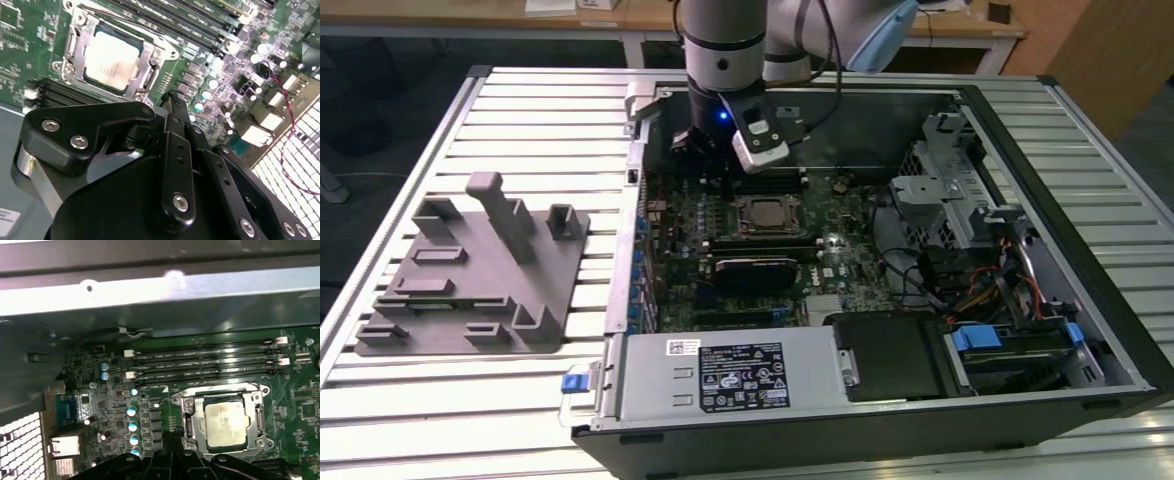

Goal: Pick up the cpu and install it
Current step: 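Install the first cpu locking lever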

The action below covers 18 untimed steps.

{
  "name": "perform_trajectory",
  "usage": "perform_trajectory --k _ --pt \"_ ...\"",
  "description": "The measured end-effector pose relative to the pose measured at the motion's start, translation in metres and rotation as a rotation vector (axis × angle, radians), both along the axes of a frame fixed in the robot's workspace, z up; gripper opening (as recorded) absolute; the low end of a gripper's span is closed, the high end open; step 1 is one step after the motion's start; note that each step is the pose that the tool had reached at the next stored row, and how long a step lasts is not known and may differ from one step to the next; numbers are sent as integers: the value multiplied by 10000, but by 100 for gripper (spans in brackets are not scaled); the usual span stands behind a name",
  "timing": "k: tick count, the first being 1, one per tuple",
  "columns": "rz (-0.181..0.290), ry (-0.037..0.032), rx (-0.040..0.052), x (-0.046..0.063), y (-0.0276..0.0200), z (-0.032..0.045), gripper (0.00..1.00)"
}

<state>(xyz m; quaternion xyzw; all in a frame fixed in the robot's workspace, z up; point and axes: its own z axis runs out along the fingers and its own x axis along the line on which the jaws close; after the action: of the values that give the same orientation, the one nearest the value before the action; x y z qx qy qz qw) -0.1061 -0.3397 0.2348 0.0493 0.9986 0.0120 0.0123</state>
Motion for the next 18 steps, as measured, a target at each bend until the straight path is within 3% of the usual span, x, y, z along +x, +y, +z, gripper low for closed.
perform_trajectory --k 3,6,12,18 --pt "0 0 51 -47 0 0 11" --pt "0 -1 171 -90 0 0 11" --pt "2 0 604 -153 0 0 11" --pt "0 0 705 -159 0 47 11"
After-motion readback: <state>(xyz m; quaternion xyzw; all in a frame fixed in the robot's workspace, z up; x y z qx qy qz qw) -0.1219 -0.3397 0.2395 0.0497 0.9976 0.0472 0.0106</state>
